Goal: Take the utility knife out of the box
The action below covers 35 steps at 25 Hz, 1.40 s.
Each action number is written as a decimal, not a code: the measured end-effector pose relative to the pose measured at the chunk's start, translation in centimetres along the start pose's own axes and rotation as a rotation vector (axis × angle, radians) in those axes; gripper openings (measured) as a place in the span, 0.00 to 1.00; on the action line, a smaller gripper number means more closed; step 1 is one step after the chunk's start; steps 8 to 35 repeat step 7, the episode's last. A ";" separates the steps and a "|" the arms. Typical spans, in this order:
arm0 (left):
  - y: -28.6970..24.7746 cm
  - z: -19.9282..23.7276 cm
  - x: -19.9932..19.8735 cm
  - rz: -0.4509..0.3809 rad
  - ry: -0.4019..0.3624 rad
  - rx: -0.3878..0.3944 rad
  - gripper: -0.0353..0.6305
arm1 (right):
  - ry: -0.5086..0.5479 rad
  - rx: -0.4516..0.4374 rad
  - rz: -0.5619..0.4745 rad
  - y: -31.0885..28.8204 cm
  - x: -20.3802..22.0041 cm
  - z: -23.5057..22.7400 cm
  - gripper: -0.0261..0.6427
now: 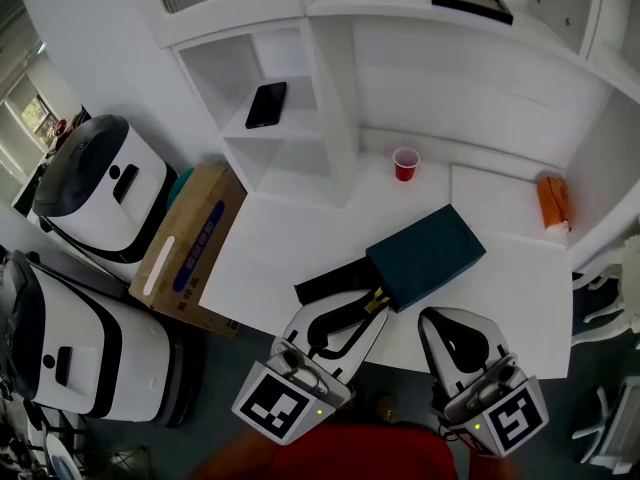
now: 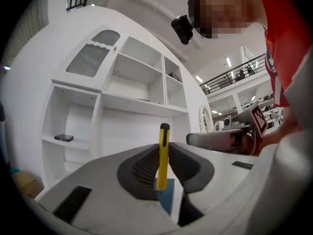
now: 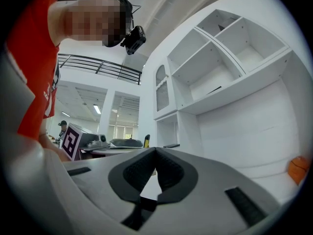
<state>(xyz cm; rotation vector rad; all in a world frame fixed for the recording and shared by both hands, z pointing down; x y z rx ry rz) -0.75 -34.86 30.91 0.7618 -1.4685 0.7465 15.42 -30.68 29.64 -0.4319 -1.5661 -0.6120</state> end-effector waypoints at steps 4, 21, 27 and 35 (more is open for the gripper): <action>1.0 -0.3 -0.6 -0.056 -0.008 0.017 0.18 | 0.014 0.015 -0.003 0.2 -0.1 0.4 0.04; 1.4 -0.5 -1.0 -0.076 -0.016 0.025 0.18 | 0.011 0.026 -0.009 0.5 -0.1 0.6 0.04; 1.4 -0.5 -1.0 -0.076 -0.016 0.025 0.18 | 0.011 0.026 -0.009 0.5 -0.1 0.6 0.04; 1.4 -0.5 -1.0 -0.076 -0.016 0.025 0.18 | 0.011 0.026 -0.009 0.5 -0.1 0.6 0.04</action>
Point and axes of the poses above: the fingertips, and each gripper's own axes: y backward along the fingers, z to its left, x out of its underside, the point moved 8 cm from there along y, backward along the fingers, and after that the axes turned 3 degrees about -x, right-handed, at the moved point
